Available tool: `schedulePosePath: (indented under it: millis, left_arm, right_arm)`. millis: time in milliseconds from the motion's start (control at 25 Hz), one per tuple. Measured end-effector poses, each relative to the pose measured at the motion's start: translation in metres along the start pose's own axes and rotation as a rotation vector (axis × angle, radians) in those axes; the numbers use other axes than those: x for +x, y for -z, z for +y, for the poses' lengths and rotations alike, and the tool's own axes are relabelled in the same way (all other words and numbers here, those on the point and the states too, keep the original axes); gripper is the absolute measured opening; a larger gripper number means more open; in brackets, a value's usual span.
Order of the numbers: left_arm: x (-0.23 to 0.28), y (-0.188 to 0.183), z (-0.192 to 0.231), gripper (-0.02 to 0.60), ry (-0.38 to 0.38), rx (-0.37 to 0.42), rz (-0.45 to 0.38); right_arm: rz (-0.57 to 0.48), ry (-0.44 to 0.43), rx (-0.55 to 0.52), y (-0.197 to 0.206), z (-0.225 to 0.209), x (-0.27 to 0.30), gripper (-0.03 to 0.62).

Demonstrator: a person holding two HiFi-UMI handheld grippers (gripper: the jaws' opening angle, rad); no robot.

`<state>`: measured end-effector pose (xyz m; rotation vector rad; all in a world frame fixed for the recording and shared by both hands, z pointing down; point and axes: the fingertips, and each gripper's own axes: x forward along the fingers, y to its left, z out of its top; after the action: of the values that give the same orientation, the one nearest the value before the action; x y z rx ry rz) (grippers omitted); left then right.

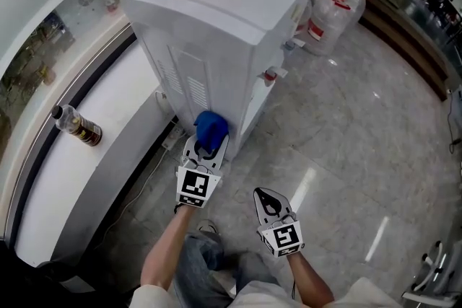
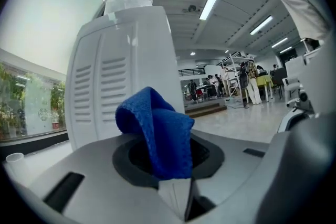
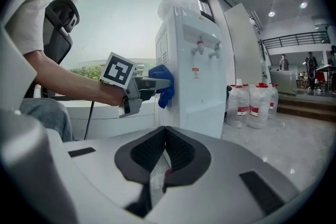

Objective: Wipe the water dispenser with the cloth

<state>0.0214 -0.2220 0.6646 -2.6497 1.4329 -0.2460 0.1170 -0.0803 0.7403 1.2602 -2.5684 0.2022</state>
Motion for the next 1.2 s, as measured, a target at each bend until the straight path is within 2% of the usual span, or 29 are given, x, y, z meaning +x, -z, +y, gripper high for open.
schedulePosePath:
  millis: [200, 360, 560, 680, 840, 1000, 1200]
  left_arm:
    - [-0.001, -0.005, -0.034, 0.112, 0.065, -0.004, -0.015]
    - [-0.014, -0.007, -0.031, 0.110, 0.063, 0.004, -0.038]
    - [-0.045, 0.011, 0.031, 0.110, -0.052, -0.010, -0.037]
    - [-0.051, 0.038, 0.084, 0.112, -0.123, -0.012, -0.008]
    - [-0.040, 0.083, 0.142, 0.111, -0.196, -0.056, 0.044]
    - [-0.022, 0.113, 0.170, 0.110, -0.232, -0.053, 0.098]
    - [-0.014, 0.121, 0.186, 0.110, -0.267, -0.089, 0.092]
  right_arm:
    - [0.006, -0.003, 0.007, 0.006, 0.003, -0.004, 0.015]
    - [0.010, -0.018, 0.002, 0.010, 0.011, -0.002, 0.015]
    - [0.031, -0.031, 0.007, 0.020, 0.018, 0.001, 0.015]
    - [0.044, -0.035, 0.004, 0.024, 0.016, 0.005, 0.015]
    - [0.064, -0.029, -0.009, 0.029, 0.006, 0.008, 0.015]
    - [0.096, -0.010, -0.024, 0.038, -0.007, 0.008, 0.015]
    - [0.110, -0.002, -0.035, 0.040, -0.015, 0.012, 0.015]
